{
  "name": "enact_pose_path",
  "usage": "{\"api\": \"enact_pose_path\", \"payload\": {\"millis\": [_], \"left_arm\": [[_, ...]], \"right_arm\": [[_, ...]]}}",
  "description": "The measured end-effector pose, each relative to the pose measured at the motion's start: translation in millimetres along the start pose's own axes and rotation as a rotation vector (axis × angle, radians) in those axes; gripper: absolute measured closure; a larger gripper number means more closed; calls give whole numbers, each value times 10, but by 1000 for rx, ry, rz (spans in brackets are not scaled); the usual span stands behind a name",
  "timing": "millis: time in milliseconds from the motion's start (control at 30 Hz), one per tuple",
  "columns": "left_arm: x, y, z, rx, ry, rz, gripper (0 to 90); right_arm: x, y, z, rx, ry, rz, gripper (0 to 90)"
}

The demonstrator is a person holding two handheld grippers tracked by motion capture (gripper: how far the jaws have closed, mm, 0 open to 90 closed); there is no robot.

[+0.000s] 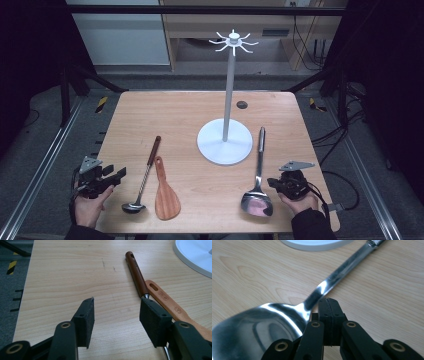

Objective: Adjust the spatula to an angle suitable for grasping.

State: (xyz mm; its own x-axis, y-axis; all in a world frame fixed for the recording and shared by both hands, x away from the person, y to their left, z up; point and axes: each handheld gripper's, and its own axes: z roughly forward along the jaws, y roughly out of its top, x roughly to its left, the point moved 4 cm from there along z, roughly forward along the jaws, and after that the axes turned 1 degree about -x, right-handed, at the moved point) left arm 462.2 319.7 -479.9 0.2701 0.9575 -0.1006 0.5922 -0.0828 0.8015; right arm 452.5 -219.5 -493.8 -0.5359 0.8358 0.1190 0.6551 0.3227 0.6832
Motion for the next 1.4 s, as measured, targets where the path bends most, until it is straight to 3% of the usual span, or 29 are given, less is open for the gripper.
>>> {"api": "enact_pose_path", "payload": {"millis": [133, 167, 367, 600, 833, 1067, 1400], "left_arm": [[-18, 3, 9, 10, -1, 6, 460], [-21, 3, 10, 15, -1, 11, 462], [-1, 1, 22, 26, 17, 16, 461], [11, 0, 33, 34, 26, 19, 455], [18, -4, 50, 42, 32, 24, 450], [23, -7, 66, 51, 30, 21, 442], [33, -14, 59, 55, 26, 14, 434]], "right_arm": [[107, 85, 60, -23, 30, -11, 900], [157, 134, 143, -17, 45, -18, 900], [201, 200, 390, 33, 26, -61, 900], [181, 201, 434, 60, -3, -50, 900], [176, 211, 473, 77, 1, -47, 900], [185, 210, 489, 86, -3, -75, 900], [112, 161, 421, 115, -36, -58, 900]]}}
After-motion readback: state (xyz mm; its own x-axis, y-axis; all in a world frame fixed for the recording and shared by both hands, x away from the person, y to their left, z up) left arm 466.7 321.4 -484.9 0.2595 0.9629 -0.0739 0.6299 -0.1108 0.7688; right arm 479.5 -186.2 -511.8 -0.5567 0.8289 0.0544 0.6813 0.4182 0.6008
